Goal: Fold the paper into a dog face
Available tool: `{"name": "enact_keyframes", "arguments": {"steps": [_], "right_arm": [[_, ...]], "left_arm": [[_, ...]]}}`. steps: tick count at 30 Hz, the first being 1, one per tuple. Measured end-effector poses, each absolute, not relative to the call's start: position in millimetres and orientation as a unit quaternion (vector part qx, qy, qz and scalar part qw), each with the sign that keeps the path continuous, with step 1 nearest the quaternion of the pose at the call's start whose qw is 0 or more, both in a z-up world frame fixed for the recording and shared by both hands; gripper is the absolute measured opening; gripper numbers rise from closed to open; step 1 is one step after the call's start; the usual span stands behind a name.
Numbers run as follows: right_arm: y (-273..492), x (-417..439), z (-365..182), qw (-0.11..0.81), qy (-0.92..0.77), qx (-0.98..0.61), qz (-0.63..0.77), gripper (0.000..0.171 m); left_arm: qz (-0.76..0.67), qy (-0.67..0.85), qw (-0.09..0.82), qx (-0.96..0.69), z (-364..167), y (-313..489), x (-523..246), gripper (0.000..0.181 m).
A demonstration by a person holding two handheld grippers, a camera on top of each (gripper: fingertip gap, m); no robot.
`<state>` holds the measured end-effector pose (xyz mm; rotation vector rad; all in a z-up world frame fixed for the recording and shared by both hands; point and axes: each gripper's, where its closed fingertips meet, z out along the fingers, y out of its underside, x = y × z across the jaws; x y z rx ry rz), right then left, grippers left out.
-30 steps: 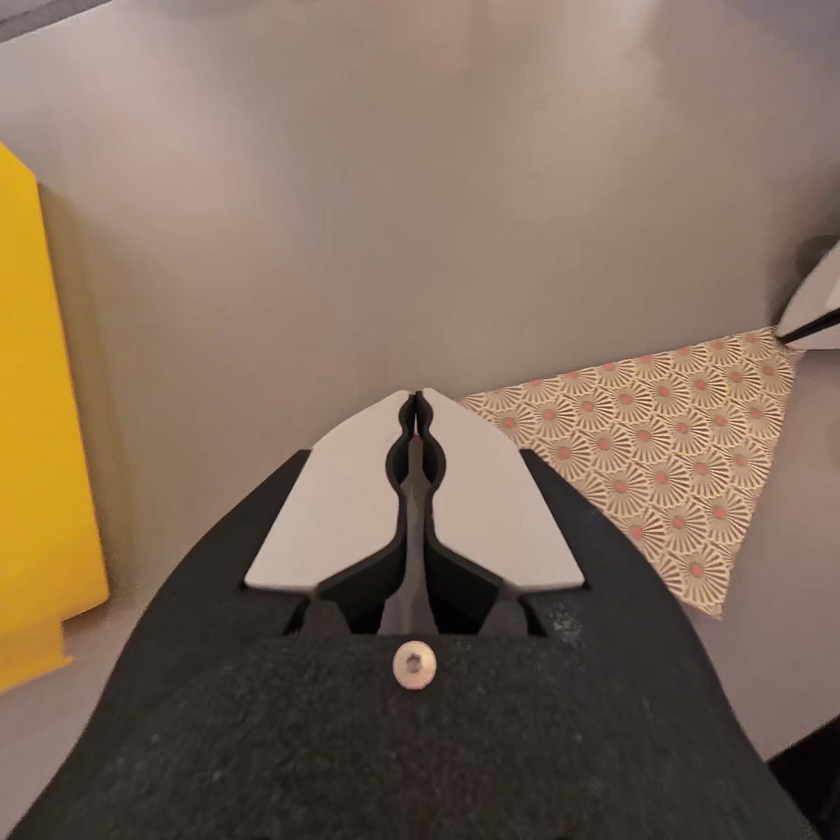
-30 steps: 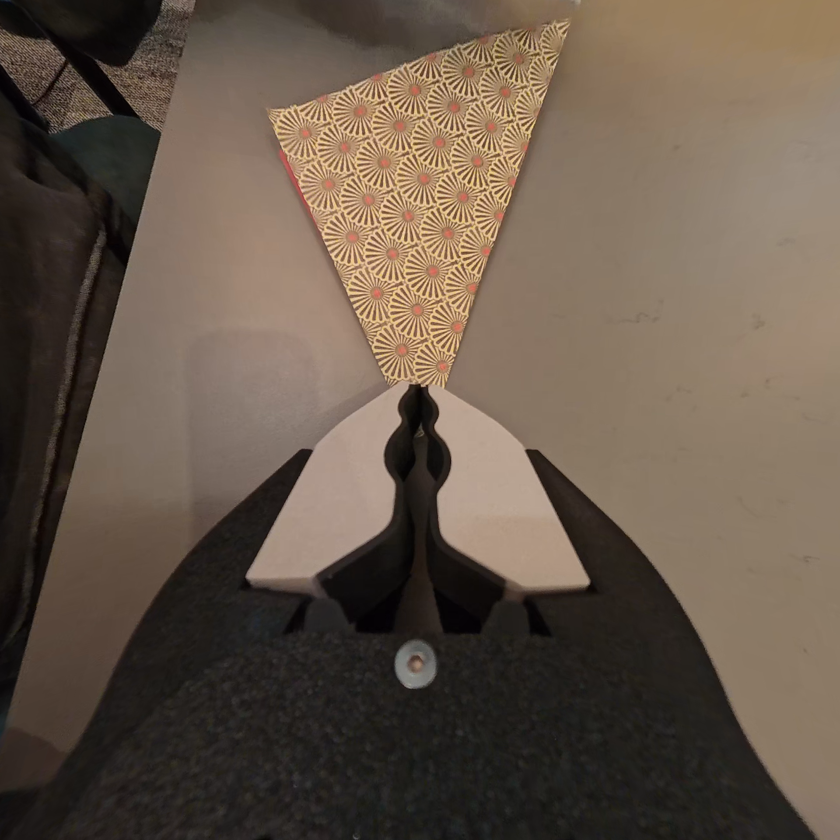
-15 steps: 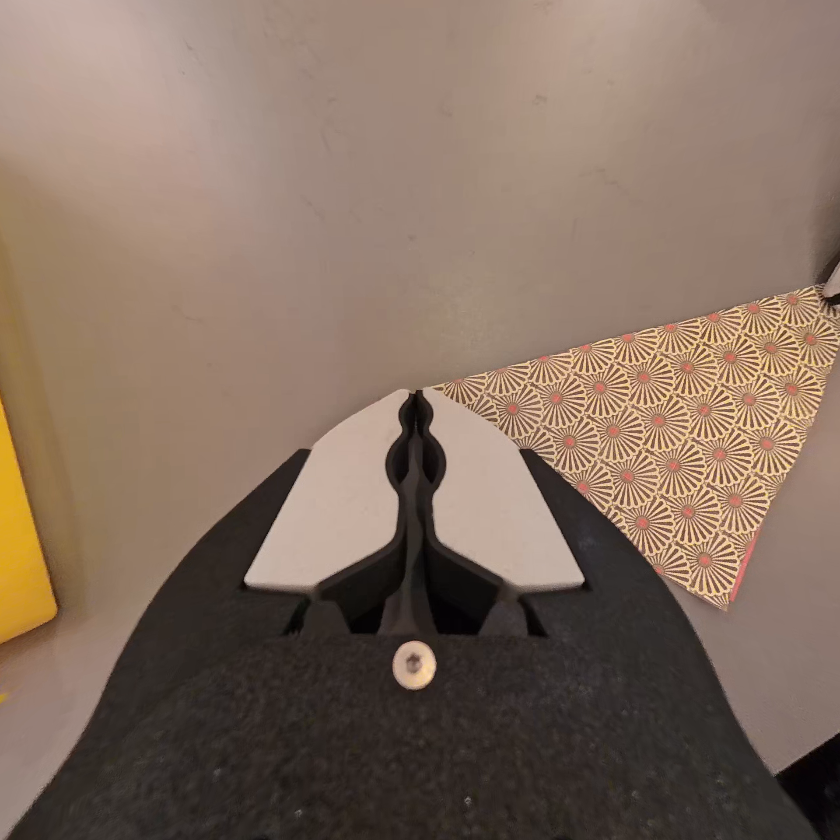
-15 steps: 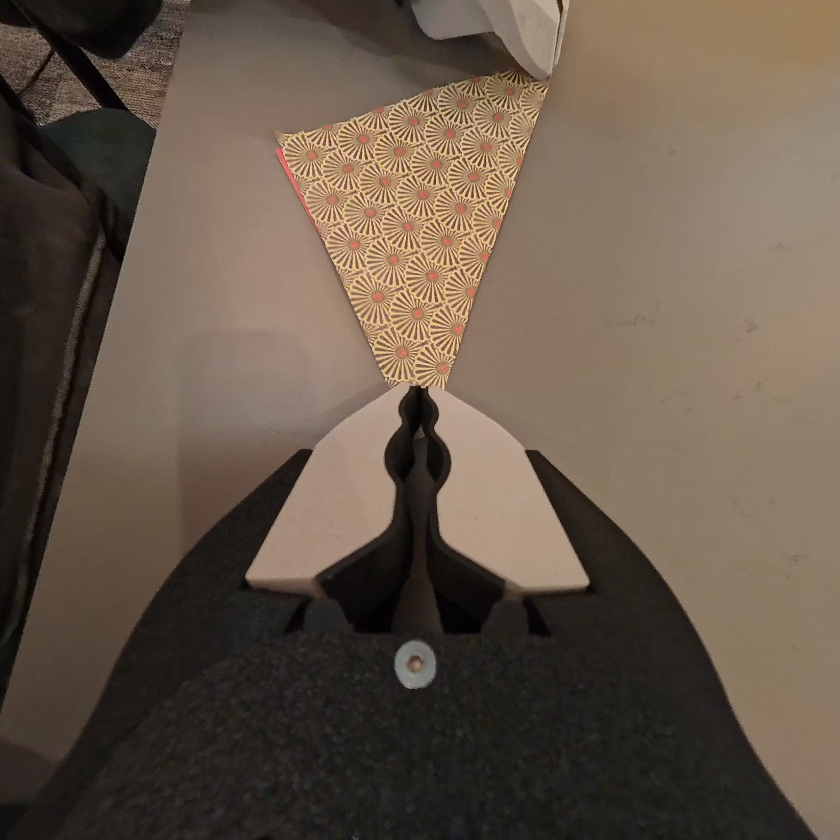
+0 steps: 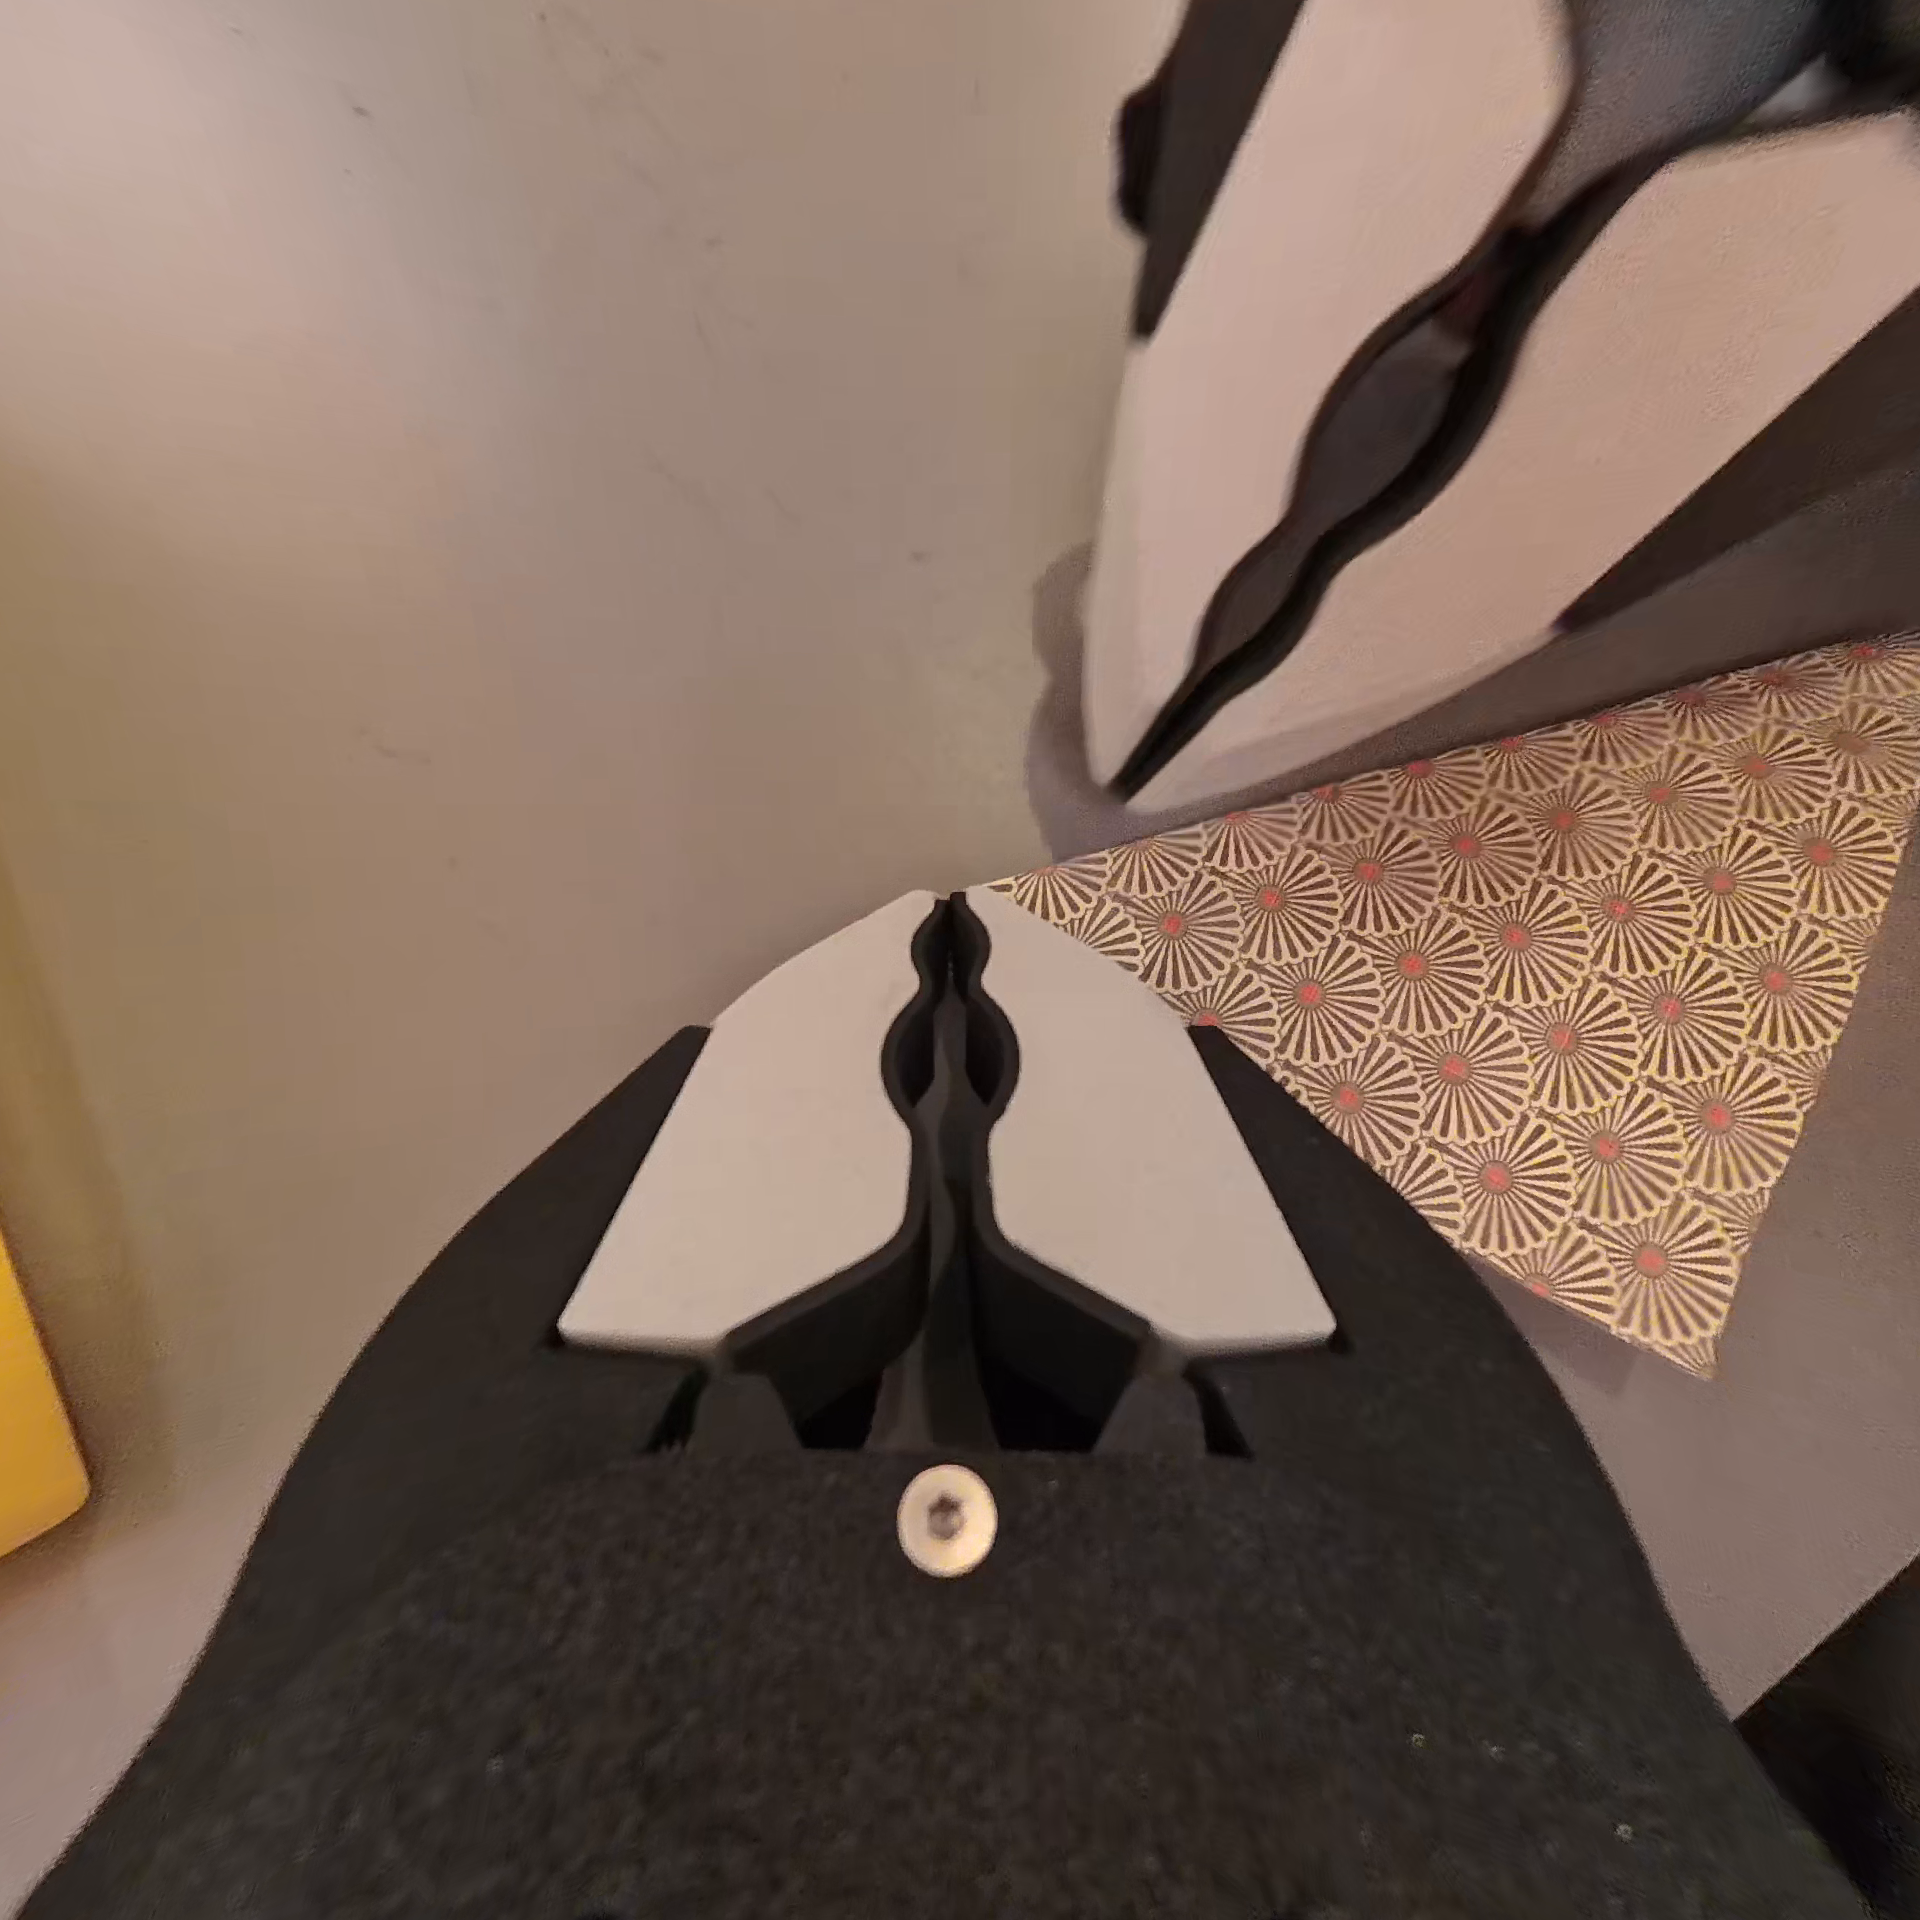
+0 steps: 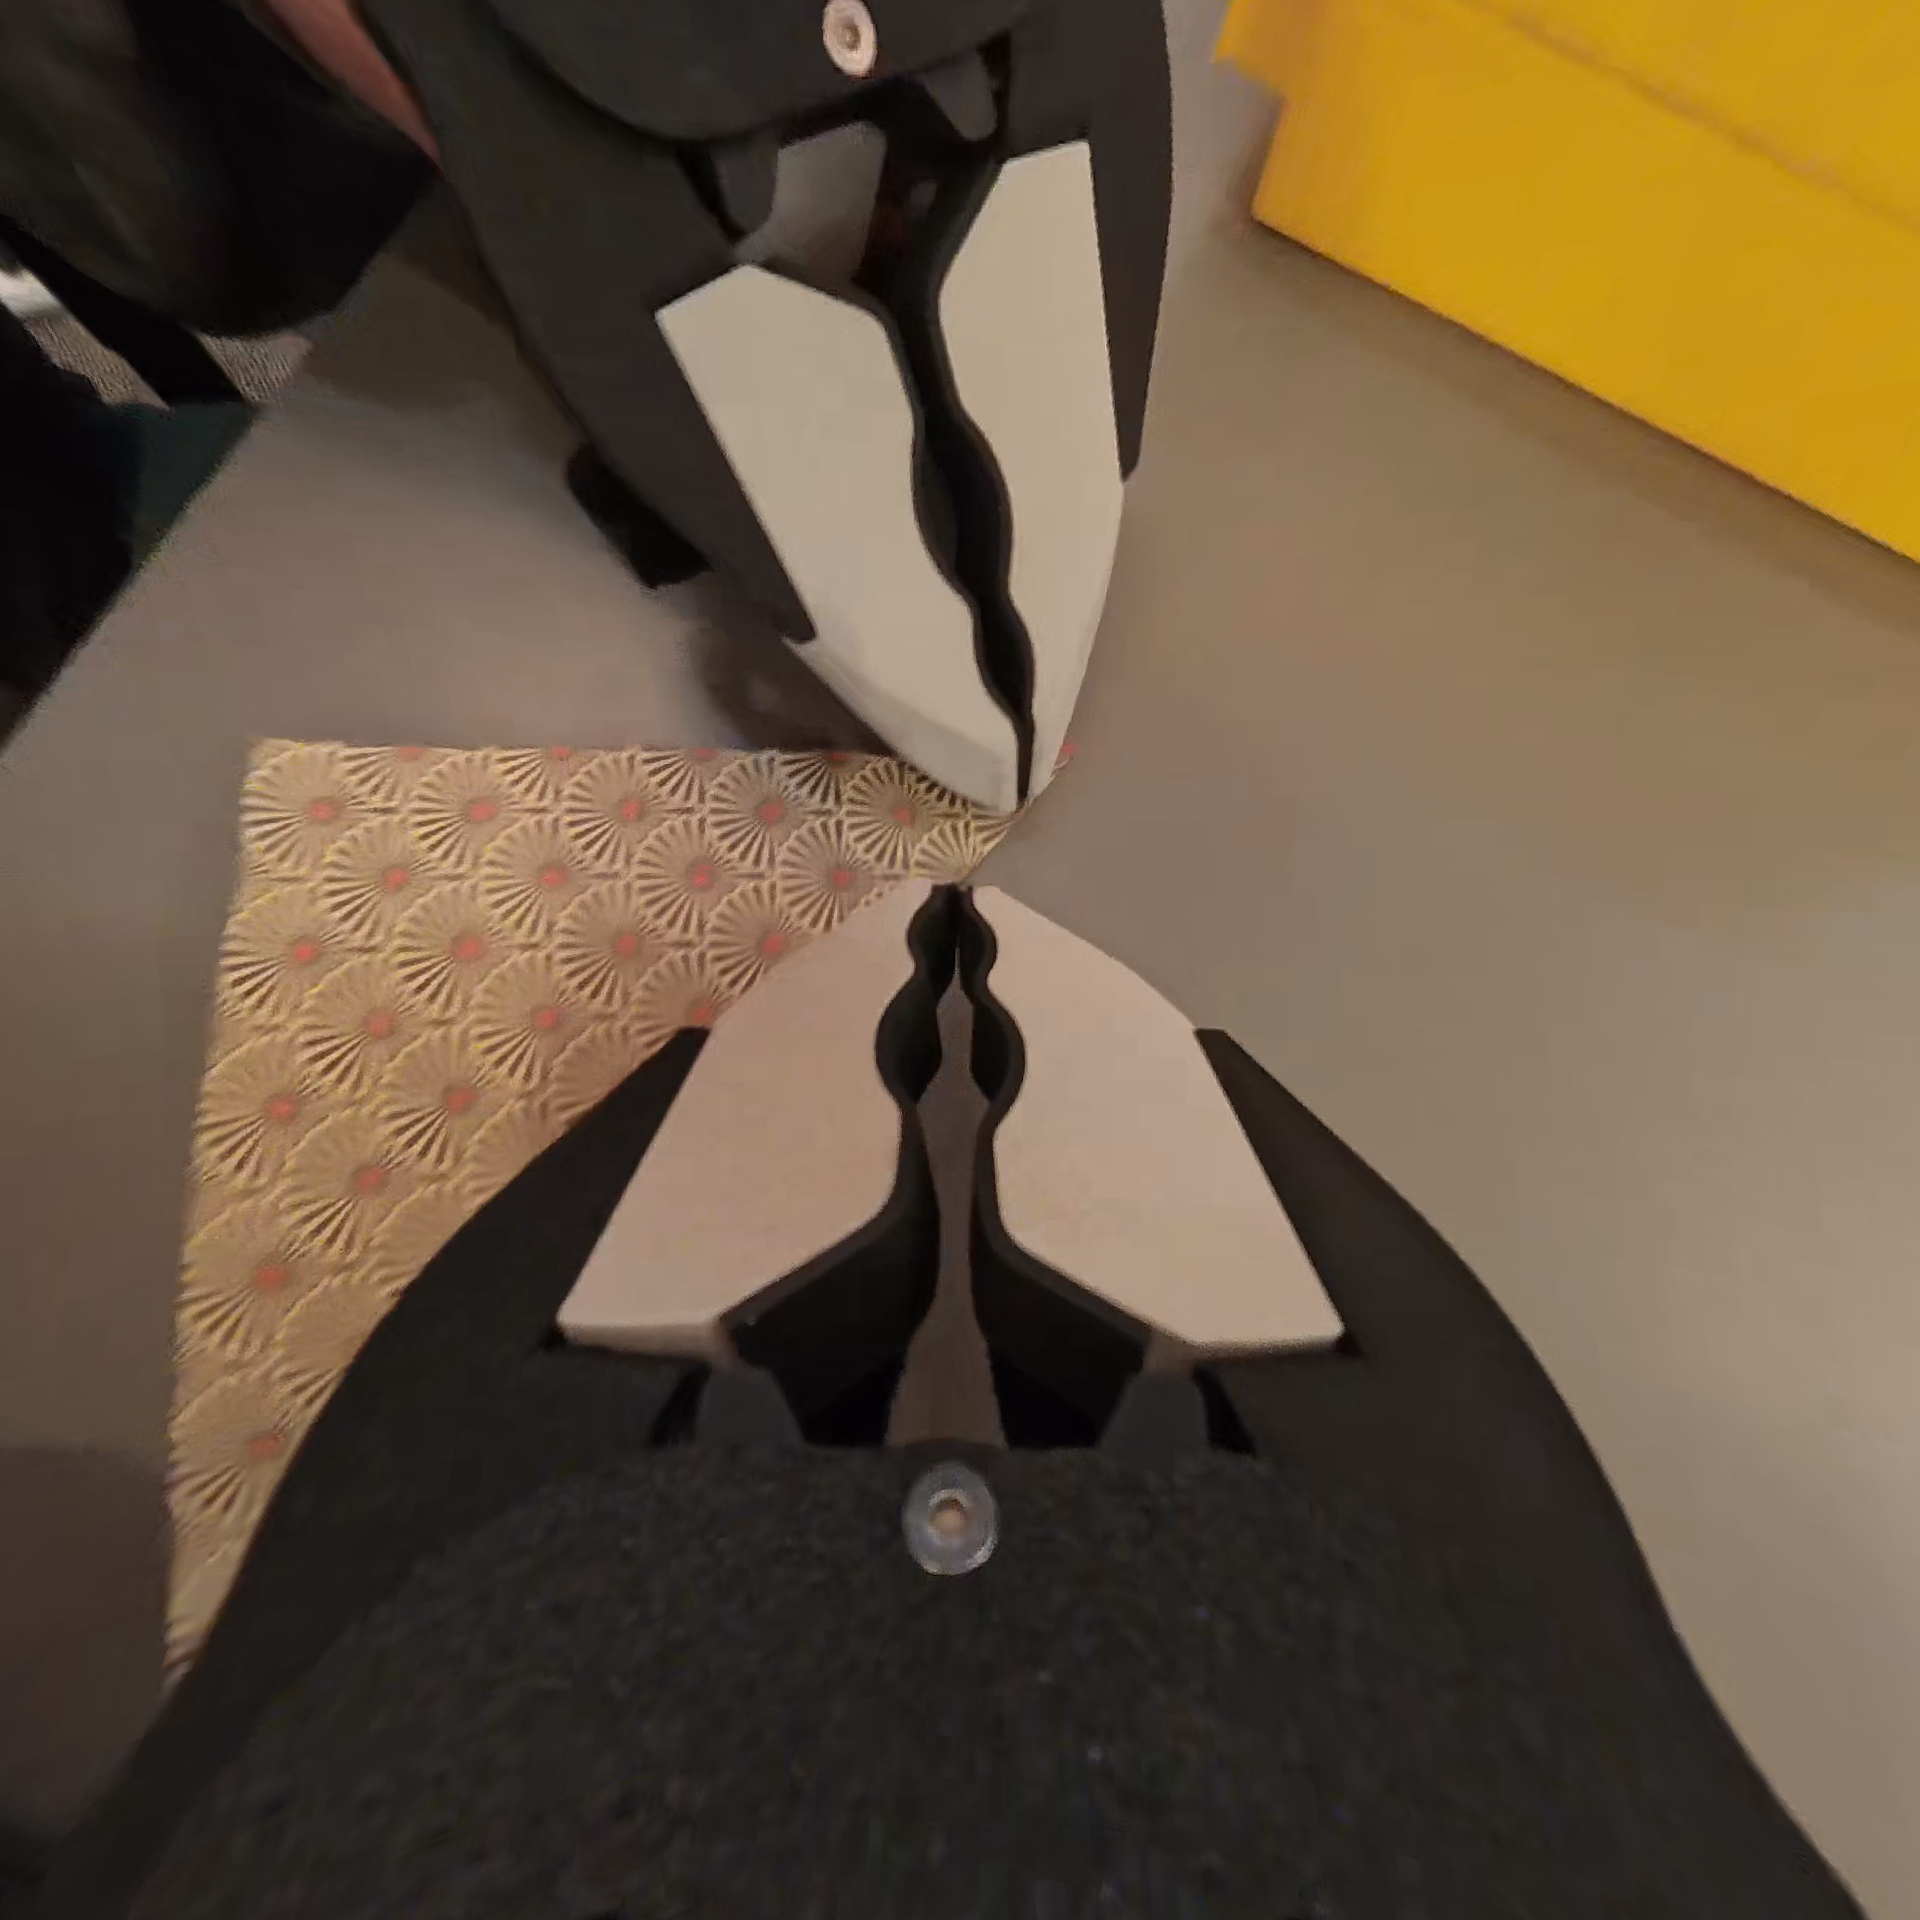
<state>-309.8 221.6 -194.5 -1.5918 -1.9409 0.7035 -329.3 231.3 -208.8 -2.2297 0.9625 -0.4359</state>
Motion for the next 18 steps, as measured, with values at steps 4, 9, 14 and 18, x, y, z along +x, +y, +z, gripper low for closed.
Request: {"name": "enact_keyframes", "arguments": {"steps": [4,9,14,18], "right_arm": [[224.9,-323.1,-202.7,0.274,-0.73,-0.579,0.236,0.0],[223.5,-326.3,-205.9,0.276,-0.737,-0.574,0.224,0.0],[224.2,-325.4,-210.1,0.272,-0.725,-0.593,0.222,0.0],[226.7,-323.1,-210.2,0.272,-0.712,-0.611,0.214,0.0]], "left_arm": [[-0.159,0.367,0.336,-0.853,-208.8,232.4,-328.9,0.0],[-0.161,0.364,0.335,-0.854,-208.7,233.9,-327.6,0.0],[-0.157,0.362,0.336,-0.855,-208.9,234.8,-327.6,0.0],[-0.152,0.36,0.339,-0.856,-209.0,234.9,-327.7,0.0]]}}
